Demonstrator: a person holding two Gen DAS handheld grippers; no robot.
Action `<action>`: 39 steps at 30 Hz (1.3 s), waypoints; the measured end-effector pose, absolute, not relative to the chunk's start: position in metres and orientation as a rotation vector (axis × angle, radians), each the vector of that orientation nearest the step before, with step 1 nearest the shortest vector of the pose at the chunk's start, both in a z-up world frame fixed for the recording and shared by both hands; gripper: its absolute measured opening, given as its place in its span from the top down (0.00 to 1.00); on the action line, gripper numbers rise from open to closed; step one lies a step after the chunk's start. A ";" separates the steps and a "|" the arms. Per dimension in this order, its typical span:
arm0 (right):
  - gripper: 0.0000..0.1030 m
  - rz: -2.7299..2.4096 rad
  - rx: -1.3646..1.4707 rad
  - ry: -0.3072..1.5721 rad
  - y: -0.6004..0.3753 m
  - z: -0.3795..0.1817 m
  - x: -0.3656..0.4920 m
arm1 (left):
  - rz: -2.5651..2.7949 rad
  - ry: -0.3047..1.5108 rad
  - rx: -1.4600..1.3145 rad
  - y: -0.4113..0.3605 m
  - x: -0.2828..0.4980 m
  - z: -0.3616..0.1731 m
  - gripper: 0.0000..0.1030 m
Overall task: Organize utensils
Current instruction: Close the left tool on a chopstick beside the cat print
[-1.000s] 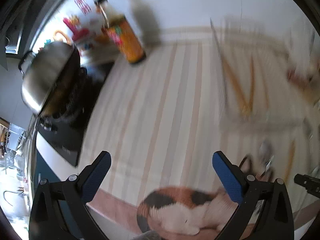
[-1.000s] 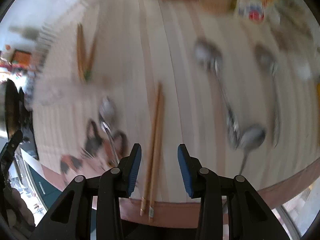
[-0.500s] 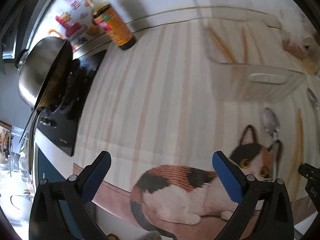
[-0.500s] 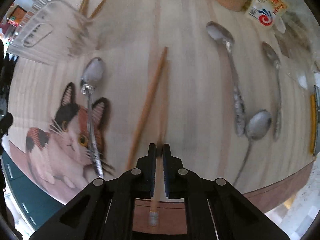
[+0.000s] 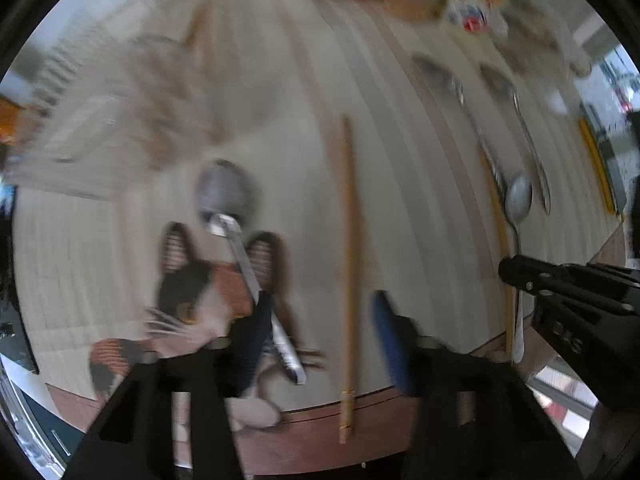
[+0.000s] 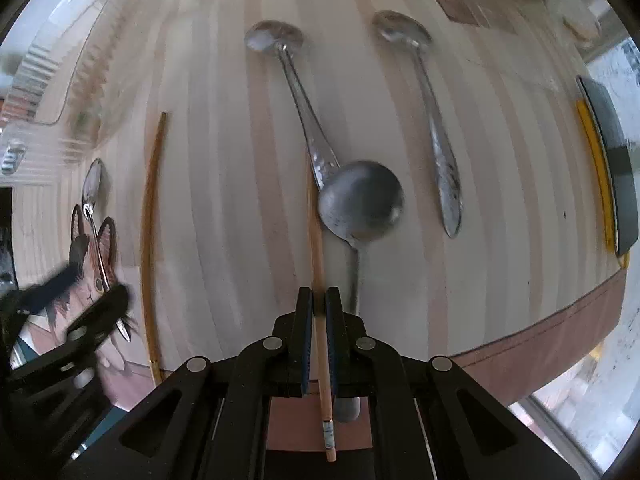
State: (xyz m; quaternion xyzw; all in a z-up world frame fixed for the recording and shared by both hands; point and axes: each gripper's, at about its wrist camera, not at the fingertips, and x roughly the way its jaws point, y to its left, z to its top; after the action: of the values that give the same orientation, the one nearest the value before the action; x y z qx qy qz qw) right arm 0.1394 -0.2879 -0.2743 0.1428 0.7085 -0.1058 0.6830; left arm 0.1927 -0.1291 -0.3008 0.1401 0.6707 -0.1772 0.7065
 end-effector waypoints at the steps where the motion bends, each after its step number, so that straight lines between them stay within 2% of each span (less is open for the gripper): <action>1: 0.94 -0.242 0.329 1.587 -0.294 -0.273 0.138 | -0.403 1.507 0.315 -0.134 0.192 -0.307 0.64; 6: 0.93 -0.249 0.370 1.579 -0.313 -0.269 0.129 | -0.400 1.505 0.352 -0.144 0.190 -0.314 0.73; 7: 0.93 -0.249 0.373 1.578 -0.317 -0.268 0.127 | -0.397 1.503 0.349 -0.145 0.191 -0.312 0.84; 9: 0.93 -0.248 0.376 1.577 -0.318 -0.269 0.120 | -0.384 1.506 0.339 -0.146 0.192 -0.310 0.95; 17: 0.93 -0.194 0.358 1.604 -0.268 -0.286 0.134 | -0.249 1.571 0.145 -0.115 0.204 -0.305 0.95; 26: 0.93 -0.174 0.295 1.638 -0.264 -0.284 0.144 | -0.257 1.548 0.219 -0.145 0.192 -0.296 0.94; 39: 0.94 -0.154 0.189 1.653 -0.241 -0.285 0.147 | -0.282 1.549 0.225 -0.136 0.195 -0.297 0.94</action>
State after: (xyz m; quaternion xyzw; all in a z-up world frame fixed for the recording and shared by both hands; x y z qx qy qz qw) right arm 0.1469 -0.2413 -0.2852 0.0837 0.7337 -0.0683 0.6708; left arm 0.1948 -0.1363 -0.2972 0.1012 0.6952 -0.1265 0.7003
